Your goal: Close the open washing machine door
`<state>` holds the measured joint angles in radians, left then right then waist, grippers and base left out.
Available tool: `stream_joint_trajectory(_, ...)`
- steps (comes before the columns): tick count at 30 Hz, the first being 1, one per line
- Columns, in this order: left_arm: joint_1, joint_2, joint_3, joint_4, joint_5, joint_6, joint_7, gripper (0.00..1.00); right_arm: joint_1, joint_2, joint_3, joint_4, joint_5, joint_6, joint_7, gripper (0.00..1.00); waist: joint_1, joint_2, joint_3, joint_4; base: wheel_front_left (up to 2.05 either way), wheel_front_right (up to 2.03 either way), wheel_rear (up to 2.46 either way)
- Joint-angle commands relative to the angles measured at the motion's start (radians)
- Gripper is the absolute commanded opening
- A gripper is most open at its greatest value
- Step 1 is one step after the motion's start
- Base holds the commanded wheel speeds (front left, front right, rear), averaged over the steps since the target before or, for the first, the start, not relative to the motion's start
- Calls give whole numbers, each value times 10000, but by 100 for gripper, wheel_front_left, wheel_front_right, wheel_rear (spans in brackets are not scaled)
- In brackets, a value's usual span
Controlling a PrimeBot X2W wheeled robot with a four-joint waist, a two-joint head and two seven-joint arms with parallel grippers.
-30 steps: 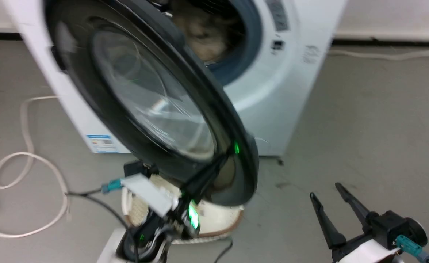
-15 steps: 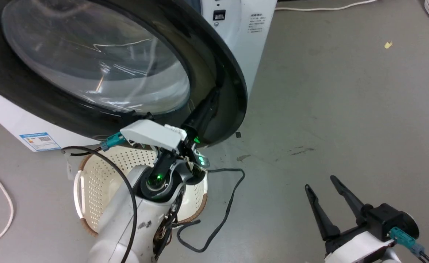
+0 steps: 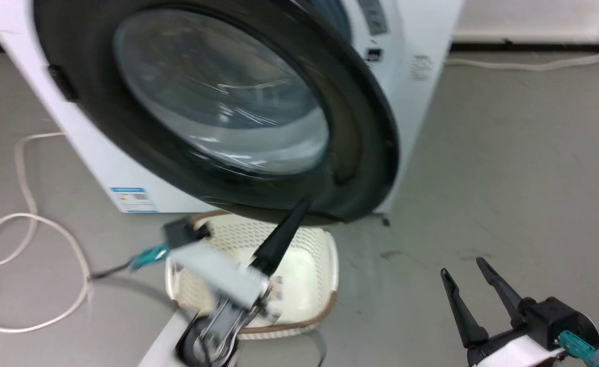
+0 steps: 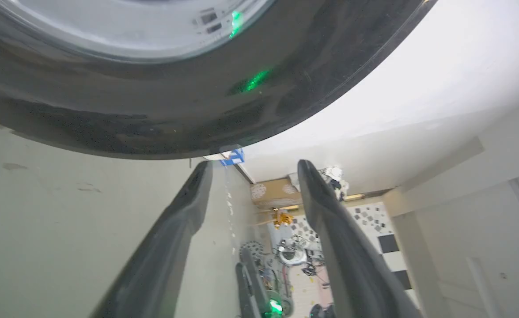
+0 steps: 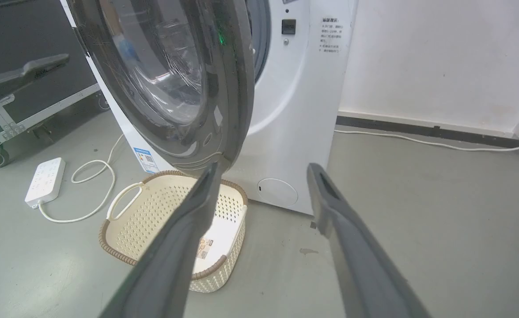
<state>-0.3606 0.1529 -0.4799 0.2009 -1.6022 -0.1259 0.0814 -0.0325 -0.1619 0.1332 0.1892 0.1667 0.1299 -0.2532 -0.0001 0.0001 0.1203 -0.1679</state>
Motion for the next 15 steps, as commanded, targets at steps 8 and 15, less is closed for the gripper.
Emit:
stream_joint_trajectory(8,1914,1959,-12,-654,3802,-47,-3161,100,659,50,-308,-405,-90,8,-79,100,1,-1,-1197,1788,0,0,0)
stream_joint_trajectory(15,2965,978,3268,-1520,8288,152,-3427,100,1090,288,-627,-693,-224,8,-80,100,1,-1,-1478,2536,0,0,0)
